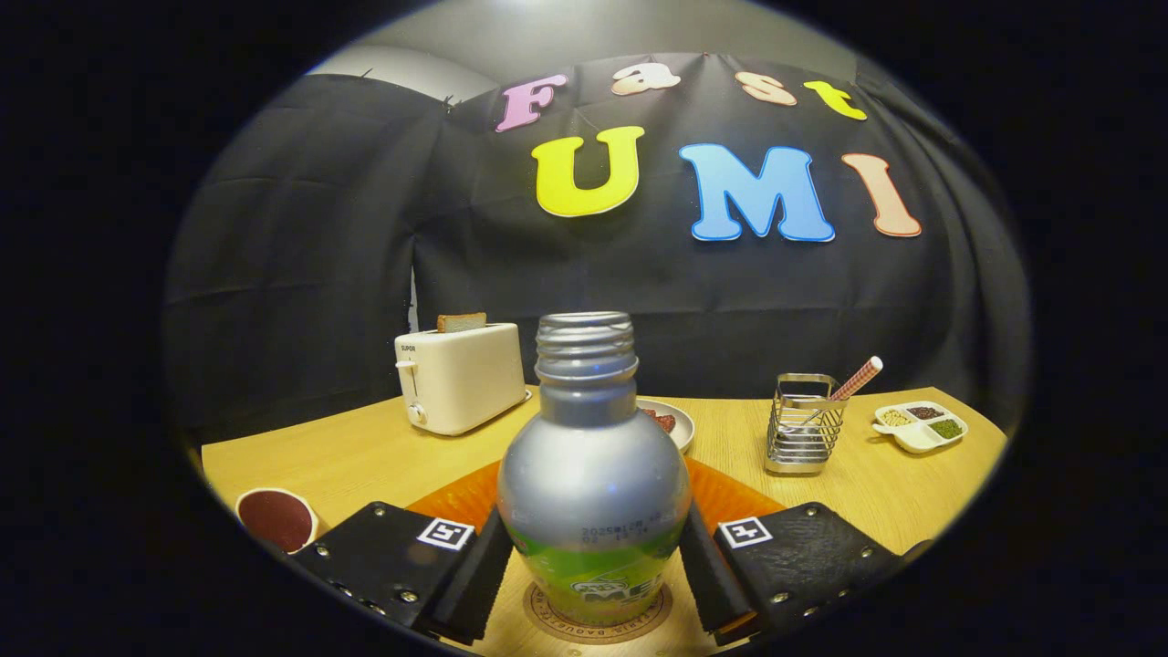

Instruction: Take the bottle from table, then pour the juice into the cup, finally place the bottle on the coaster

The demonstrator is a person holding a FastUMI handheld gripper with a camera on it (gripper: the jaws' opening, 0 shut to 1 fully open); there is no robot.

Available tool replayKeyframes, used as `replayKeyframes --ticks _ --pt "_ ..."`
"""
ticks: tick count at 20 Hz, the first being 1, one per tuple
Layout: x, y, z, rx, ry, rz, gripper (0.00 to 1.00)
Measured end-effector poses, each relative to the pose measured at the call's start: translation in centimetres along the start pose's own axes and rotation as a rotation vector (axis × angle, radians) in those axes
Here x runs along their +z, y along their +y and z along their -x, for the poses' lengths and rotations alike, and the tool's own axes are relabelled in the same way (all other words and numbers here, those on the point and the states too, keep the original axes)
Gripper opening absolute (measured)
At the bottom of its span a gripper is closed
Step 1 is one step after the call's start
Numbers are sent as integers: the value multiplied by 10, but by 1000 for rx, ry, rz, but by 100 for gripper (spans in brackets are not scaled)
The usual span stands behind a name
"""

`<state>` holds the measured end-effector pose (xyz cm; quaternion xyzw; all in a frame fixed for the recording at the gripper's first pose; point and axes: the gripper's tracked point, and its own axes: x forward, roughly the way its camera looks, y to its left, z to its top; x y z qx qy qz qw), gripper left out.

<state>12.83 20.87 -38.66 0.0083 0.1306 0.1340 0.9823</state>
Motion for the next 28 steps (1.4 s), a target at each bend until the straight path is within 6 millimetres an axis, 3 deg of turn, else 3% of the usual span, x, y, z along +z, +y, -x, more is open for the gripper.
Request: replayKeyframes --ticks 1,3,8,13,16,20,24,28 --pt "-1 1 0 8 1 -2 83" --pt "9 7 6 41 -23 -18 98" --pt "68 -9 48 -6 -82 -33 99" --pt "155 -43 104 -84 -133 -3 99" --pt "208 -74 133 -174 -159 -3 99" --pt "264 -102 167 -262 -203 25 99" --pt "282 -115 191 -287 -235 5 99" --pt "271 -130 198 -294 -214 -14 99"
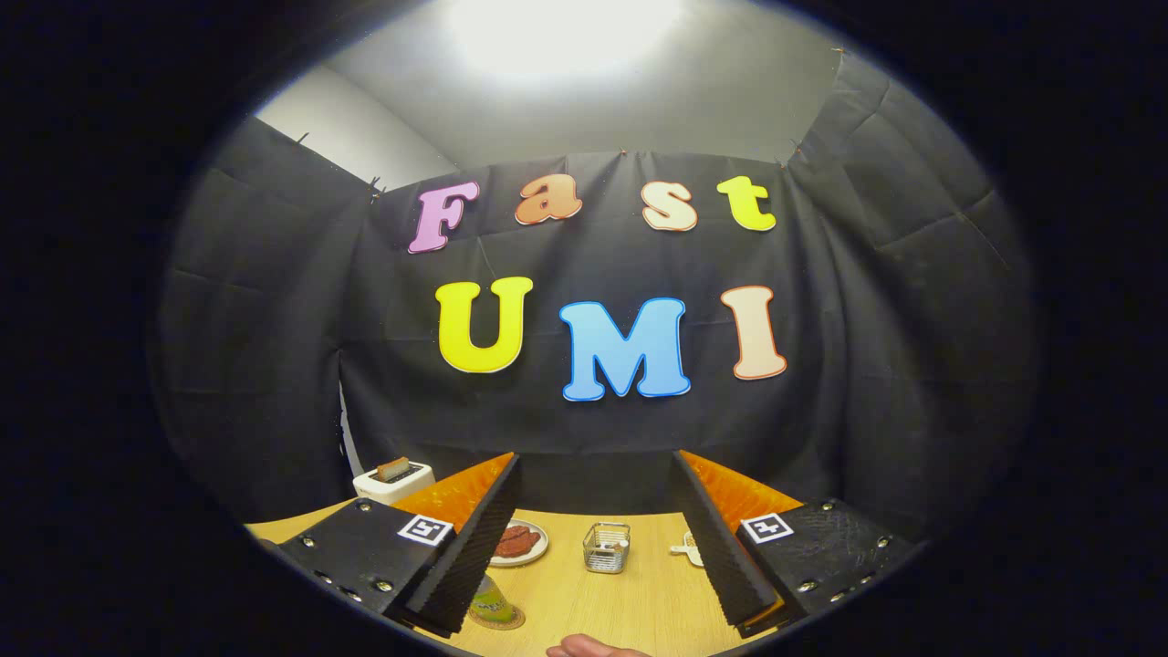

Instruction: Take the bottle from table, then pour the juice into the cup, finally place the bottle on the coaster

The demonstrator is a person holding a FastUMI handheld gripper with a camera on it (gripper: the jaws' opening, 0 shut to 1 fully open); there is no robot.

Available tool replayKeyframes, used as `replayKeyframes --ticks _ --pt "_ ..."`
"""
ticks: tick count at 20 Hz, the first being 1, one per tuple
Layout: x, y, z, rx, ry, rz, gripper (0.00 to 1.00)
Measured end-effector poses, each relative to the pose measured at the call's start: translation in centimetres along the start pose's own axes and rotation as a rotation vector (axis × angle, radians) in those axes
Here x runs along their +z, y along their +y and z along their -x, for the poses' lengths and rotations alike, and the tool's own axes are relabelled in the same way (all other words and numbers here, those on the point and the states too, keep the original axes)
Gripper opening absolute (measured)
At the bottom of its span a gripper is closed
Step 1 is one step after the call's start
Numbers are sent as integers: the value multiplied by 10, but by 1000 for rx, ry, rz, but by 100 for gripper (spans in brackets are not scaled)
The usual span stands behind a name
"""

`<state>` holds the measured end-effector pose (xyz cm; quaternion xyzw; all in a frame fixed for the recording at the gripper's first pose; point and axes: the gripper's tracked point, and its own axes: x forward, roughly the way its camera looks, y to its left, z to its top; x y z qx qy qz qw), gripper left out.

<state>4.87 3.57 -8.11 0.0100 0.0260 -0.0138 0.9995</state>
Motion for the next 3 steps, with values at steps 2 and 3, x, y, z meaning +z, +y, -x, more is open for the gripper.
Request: replayKeyframes --ticks 2,3 --pt "-7 -9 -1 -5 12 -8 99" --pt "-9 -17 -2 -19 11 -7 99"
